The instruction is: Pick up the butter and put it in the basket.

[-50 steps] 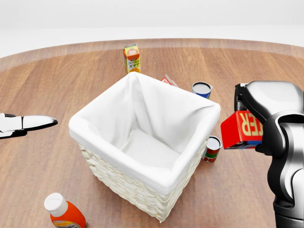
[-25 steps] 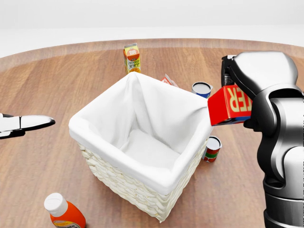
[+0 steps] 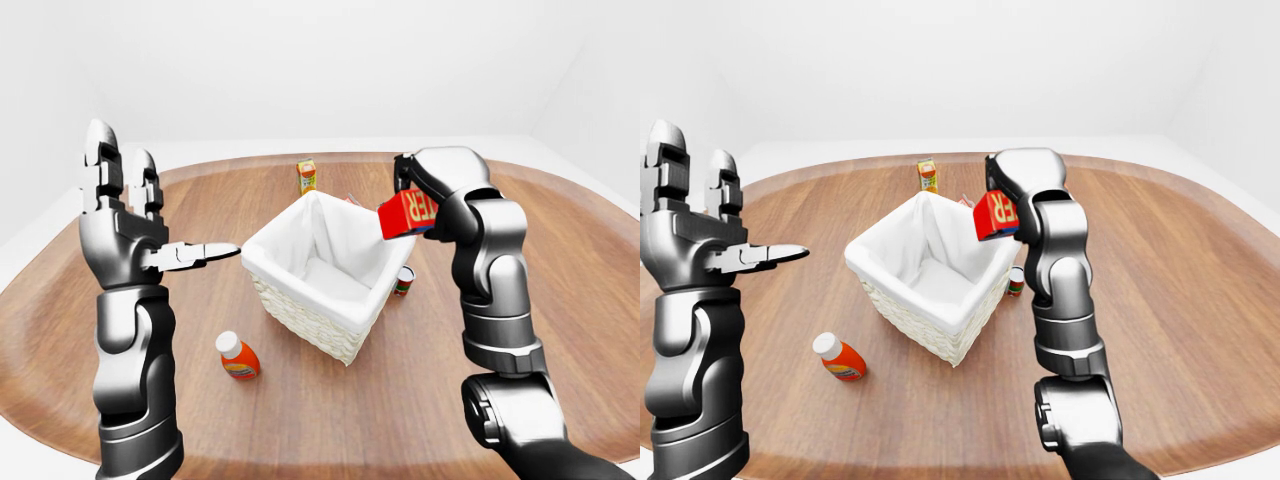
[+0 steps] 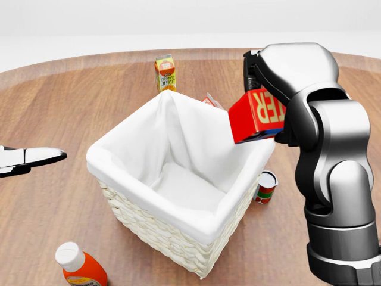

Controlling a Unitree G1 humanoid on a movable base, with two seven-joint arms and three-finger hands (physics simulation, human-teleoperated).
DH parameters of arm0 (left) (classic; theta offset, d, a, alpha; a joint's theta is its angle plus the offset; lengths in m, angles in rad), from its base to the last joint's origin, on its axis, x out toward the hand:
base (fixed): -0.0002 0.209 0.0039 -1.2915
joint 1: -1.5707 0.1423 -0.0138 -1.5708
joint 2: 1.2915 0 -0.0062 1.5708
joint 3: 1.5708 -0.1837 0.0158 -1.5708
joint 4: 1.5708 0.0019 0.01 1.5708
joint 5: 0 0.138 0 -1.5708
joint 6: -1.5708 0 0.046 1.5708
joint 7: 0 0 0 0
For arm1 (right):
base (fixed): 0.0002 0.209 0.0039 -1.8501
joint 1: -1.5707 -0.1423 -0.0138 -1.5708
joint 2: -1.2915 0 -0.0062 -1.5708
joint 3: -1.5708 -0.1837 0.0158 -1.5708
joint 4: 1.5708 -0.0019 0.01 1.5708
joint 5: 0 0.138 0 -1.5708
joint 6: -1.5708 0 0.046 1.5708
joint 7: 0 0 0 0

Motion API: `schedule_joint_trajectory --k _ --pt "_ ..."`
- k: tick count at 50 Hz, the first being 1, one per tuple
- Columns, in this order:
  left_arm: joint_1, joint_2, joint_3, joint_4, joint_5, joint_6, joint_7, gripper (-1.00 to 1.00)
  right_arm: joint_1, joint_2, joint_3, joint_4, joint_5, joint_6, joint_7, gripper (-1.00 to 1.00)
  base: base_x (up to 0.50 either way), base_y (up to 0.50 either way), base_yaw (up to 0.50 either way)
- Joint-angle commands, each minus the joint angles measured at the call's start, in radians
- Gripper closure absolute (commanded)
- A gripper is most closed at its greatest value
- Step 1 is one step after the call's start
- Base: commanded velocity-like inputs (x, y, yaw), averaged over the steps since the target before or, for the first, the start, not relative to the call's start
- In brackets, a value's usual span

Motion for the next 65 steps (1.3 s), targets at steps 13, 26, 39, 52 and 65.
schedule_joint_trajectory --k 13,26,39,52,65 --pt "0.008 0.008 0.013 0.028 -0.017 0.000 -0.007 -1.00 -0.093 0.090 0.065 0.091 0.130 0.000 -0.073 1.00 0.00 0.00 0.00" --pt "-0.003 0.018 0.020 0.032 -0.033 0.000 0.000 -1.00 -0.141 0.117 0.075 0.164 0.260 0.000 -0.196 1.00 0.00 0.00 0.00" --pt "-0.002 0.024 0.027 0.040 -0.044 0.000 -0.001 -1.00 -0.163 0.146 0.100 0.222 0.367 0.000 -0.304 1.00 0.00 0.00 0.00" --pt "0.006 0.025 0.031 0.045 -0.049 0.000 -0.003 -1.00 -0.154 0.177 0.105 0.298 0.523 0.000 -0.445 1.00 0.00 0.00 0.00" --pt "0.016 0.020 0.025 0.078 -0.038 0.000 -0.016 -1.00 -0.157 0.196 0.089 0.407 0.691 0.000 -0.574 1.00 0.00 0.00 0.00"
